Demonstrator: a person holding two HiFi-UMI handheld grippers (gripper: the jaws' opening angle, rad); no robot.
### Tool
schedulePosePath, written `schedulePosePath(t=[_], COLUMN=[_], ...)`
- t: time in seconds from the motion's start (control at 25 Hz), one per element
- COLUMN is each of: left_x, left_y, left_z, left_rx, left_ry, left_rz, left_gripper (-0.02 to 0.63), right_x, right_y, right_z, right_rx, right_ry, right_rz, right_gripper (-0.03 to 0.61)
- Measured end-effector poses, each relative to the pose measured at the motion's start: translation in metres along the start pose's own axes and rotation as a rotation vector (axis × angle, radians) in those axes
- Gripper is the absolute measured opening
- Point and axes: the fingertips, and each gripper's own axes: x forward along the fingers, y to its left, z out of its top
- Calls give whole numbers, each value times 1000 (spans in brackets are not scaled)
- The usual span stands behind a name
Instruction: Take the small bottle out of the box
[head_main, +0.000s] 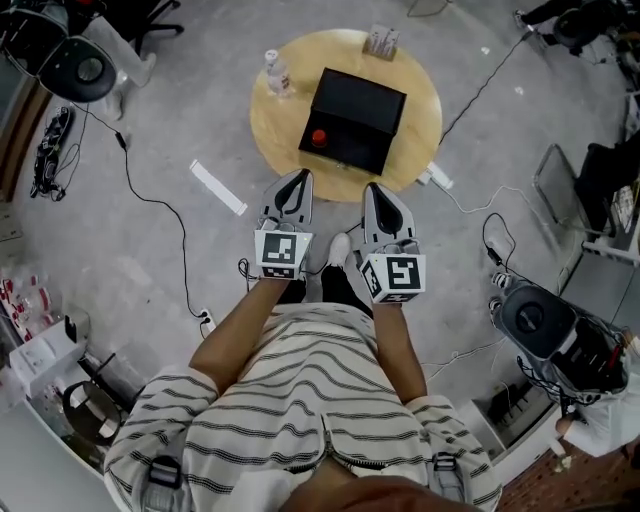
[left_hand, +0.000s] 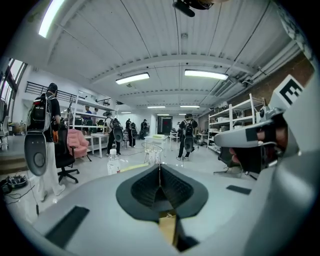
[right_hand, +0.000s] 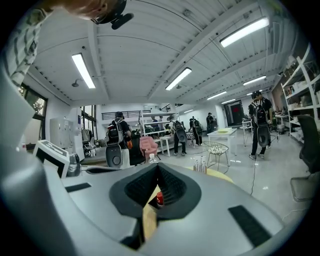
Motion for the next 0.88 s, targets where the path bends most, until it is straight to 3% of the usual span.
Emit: schedulePosePath(t=[0.88], left_x=[61], left_y=[2], left_z=[-68], left_rx=[-26], left_ry=[129], left_rz=[1], left_gripper=[28], right_x=[6], right_y=[-15], right_z=[-23], right_rx=[10], right_ry=[43], right_rz=[14], right_gripper=[11])
